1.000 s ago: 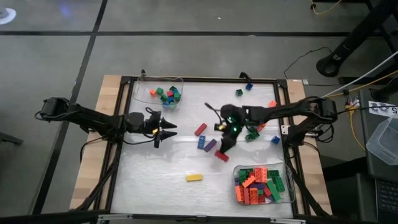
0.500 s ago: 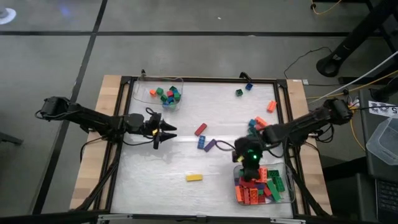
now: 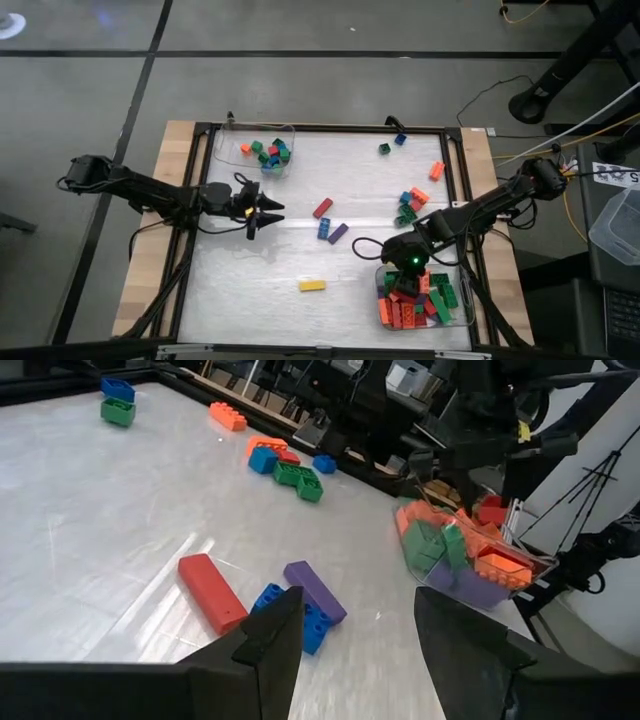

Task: Sort blocks by size
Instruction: Put the rectangular red game piece into the bottom transparent bin, then put the rectangular red block into the bottom transparent bin

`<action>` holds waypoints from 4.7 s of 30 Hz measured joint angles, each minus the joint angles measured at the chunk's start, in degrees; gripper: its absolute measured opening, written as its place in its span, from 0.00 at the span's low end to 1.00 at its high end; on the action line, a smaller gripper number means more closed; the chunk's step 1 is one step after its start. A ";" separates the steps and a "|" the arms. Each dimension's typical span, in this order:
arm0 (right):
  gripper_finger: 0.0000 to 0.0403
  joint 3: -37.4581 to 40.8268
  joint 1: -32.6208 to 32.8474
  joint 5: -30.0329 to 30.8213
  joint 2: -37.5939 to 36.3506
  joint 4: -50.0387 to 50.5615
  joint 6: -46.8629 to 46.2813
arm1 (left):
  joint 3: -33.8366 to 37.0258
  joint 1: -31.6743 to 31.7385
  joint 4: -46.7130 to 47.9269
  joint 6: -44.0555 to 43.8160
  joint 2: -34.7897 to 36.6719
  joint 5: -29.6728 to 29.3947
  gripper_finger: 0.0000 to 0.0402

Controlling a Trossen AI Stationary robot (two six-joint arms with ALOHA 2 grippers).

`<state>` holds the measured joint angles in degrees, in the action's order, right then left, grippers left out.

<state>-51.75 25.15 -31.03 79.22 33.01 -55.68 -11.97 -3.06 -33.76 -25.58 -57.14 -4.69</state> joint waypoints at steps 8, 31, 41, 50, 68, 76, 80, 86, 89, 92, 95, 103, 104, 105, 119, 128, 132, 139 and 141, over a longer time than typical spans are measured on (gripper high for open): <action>0.53 0.00 0.00 3.44 0.04 0.02 -0.02 | -0.21 -7.17 -16.73 4.20 -4.75 -2.19 0.44; 0.52 -10.30 12.55 27.71 0.04 16.08 0.86 | -48.28 -20.18 -20.74 23.44 -52.57 -6.54 0.44; 0.52 -14.05 17.34 40.54 0.02 16.28 -0.74 | -69.83 -19.88 -20.54 34.60 -69.46 -6.45 0.44; 0.52 -14.05 17.22 40.52 0.02 16.13 -1.06 | -79.53 -17.82 -14.31 30.19 -77.53 -6.46 0.44; 0.52 -14.05 17.21 37.46 0.04 16.73 -0.84 | -79.75 -16.90 1.45 24.89 -74.26 -6.04 0.44; 0.52 -14.05 17.22 37.53 0.04 18.28 1.03 | -79.60 -13.47 37.19 16.70 -61.15 -16.37 0.44; 0.52 -14.05 17.22 38.37 0.04 18.08 2.32 | -79.62 -11.36 54.49 5.25 -57.08 -21.50 0.44; 0.52 -14.05 17.22 40.51 0.04 18.10 2.40 | -79.02 -6.91 76.33 -7.59 -56.39 -24.08 0.44; 0.52 -14.07 17.21 41.20 0.04 18.08 2.60 | -76.10 -4.08 77.81 -11.41 -56.58 -24.24 0.44; 0.52 -14.07 17.22 41.42 0.04 18.04 3.94 | -72.87 -1.64 74.68 -11.79 -56.85 -24.19 0.44; 0.52 -14.07 17.21 41.42 0.02 17.99 5.09 | -70.45 0.39 71.29 -11.85 -56.90 -23.30 0.44; 0.52 -14.08 17.21 41.42 0.02 18.06 5.20 | -65.39 3.48 62.21 -11.90 -56.98 -18.90 0.44; 0.52 -14.08 17.22 41.42 0.02 18.05 5.20 | -64.74 3.64 61.83 -11.90 -56.98 -18.84 0.44; 0.52 -14.08 17.22 41.42 0.02 18.07 5.20 | -64.16 3.66 61.36 -11.94 -57.06 -18.72 0.44; 0.52 -14.08 17.20 47.17 -0.63 18.79 5.46 | -59.17 3.54 53.59 -9.60 -58.14 -16.07 0.44; 0.52 -14.08 17.22 58.74 -8.49 27.97 11.05 | -58.82 3.41 53.77 -7.00 -58.10 -16.04 0.27; 0.52 -14.08 17.20 67.39 -11.30 34.65 11.13 | -59.18 3.40 53.89 -6.81 -58.05 -16.04 0.21; 0.52 -9.78 17.20 72.63 -15.53 36.55 11.08 | -65.87 3.05 53.84 -1.45 -58.06 -10.60 0.21; 0.52 -6.76 17.22 72.59 -16.98 36.09 11.07 | -68.51 2.32 53.05 -0.28 -57.86 -8.70 0.21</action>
<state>-58.51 42.36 41.56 62.24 69.10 -44.61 -80.48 -0.75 19.29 -25.86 -115.01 -13.39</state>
